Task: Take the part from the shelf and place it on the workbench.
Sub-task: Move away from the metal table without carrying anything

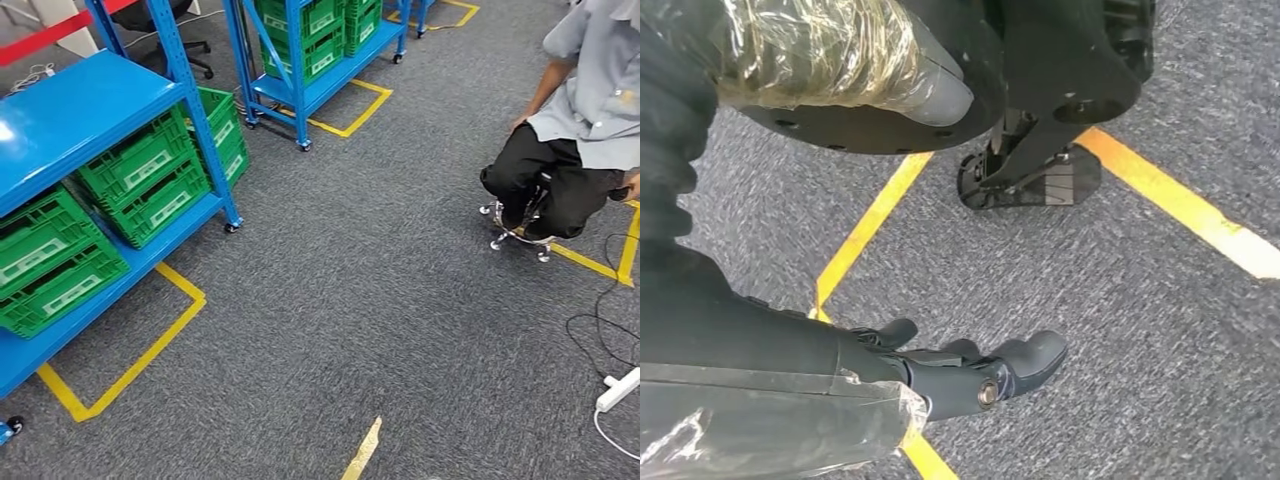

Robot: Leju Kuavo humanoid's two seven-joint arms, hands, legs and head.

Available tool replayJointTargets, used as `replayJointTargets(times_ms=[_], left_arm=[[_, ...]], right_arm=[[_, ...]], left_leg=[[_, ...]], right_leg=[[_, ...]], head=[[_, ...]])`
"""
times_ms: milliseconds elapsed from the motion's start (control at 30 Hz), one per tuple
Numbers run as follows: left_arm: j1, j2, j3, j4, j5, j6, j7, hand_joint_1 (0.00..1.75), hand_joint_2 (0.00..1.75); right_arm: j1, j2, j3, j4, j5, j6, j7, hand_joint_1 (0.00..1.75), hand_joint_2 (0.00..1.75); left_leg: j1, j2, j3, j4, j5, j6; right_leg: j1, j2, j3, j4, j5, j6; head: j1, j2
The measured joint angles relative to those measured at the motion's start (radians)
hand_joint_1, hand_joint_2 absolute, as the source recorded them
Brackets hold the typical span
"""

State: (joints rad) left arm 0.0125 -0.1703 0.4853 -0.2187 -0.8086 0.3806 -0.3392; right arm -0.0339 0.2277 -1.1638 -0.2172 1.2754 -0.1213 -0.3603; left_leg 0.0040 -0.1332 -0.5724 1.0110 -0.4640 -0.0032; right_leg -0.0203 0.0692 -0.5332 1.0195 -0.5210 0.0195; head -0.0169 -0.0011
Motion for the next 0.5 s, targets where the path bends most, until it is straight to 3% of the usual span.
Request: replayJointTargets(times_ms=[67,133,200,233,267,300,367,433,500], left_arm=[[0.002,0.0,0.002,0.0,0.007,-0.011,-0.015,0.0,0.0],[0.0,-0.001,0.002,0.0,0.009,-0.022,-0.025,0.0,0.0],[-0.001,-0.001,0.002,0.0,0.01,-0.032,-0.033,0.0,0.0],[0.0,0.0,0.002,0.0,0.01,-0.035,-0.035,0.0,0.0],[0.002,0.0,0.002,0.0,0.011,-0.037,-0.036,0.0,0.0],[0.004,0.0,0.003,0.0,0.012,-0.038,-0.038,0.0,0.0],[0.003,0.0,0.003,0.0,0.013,-0.04,-0.04,0.0,0.0],[-0.002,0.0,0.003,0.001,0.014,-0.047,-0.043,0.0,0.0],[-0.002,0.002,0.004,0.001,0.015,-0.06,-0.045,0.0,0.0]], right_arm=[[0.0,0.0,0.0,0.0,0.0,0.0,0.0,0.0,1.75],[0.002,0.0,-0.001,0.0,0.001,0.0,0.0,0.0,1.75],[0.006,-0.001,-0.001,0.0,0.001,0.0,0.0,0.0,1.75],[0.006,-0.001,-0.001,0.0,0.001,0.0,0.0,0.0,1.75],[0.005,-0.001,-0.001,0.0,0.001,0.0,0.0,0.0,1.75],[0.004,-0.001,-0.001,0.0,0.001,0.0,0.0,0.0,1.75],[0.002,-0.001,-0.002,0.0,0.001,0.0,0.0,0.0,1.75],[0.001,-0.001,-0.002,0.0,0.003,0.0,0.0,0.0,1.75],[-0.001,-0.001,-0.002,0.0,0.006,0.001,0.001,0.0,1.75]], left_leg=[[-0.001,0.032,-0.014,0.028,-0.02,-0.008],[-0.002,0.095,-0.062,0.132,-0.079,-0.016],[0.001,0.121,-0.122,0.259,-0.132,-0.022],[0.002,0.124,-0.134,0.284,-0.132,-0.023],[0.003,0.127,-0.126,0.272,-0.114,-0.022],[0.002,0.134,-0.099,0.221,-0.08,-0.02],[-0.005,0.174,-0.029,0.087,-0.021,-0.01],[-0.014,0.206,0.005,0.015,-0.01,0.001],[-0.015,0.192,0.008,0.004,-0.014,0.01]], right_leg=[[-0.001,-0.025,0.003,-0.004,0.002,-0.013],[0.001,-0.057,0.004,-0.007,0.001,-0.024],[0.004,-0.092,0.005,-0.007,-0.002,-0.028],[0.005,-0.107,0.006,-0.007,-0.004,-0.029],[0.006,-0.12,0.008,-0.007,-0.006,-0.029],[0.006,-0.133,0.011,-0.007,-0.008,-0.028],[0.009,-0.156,0.019,-0.006,-0.015,-0.022],[0.014,-0.179,0.021,-0.006,-0.022,-0.013],[0.017,-0.201,0.03,-0.011,-0.026,-0.002]], head=[[-0.005,0.0],[-0.012,0.0],[-0.015,0.0],[-0.015,0.0],[-0.015,0.0],[-0.015,0.0],[-0.016,0.0],[-0.015,0.0],[-0.013,0.0]])
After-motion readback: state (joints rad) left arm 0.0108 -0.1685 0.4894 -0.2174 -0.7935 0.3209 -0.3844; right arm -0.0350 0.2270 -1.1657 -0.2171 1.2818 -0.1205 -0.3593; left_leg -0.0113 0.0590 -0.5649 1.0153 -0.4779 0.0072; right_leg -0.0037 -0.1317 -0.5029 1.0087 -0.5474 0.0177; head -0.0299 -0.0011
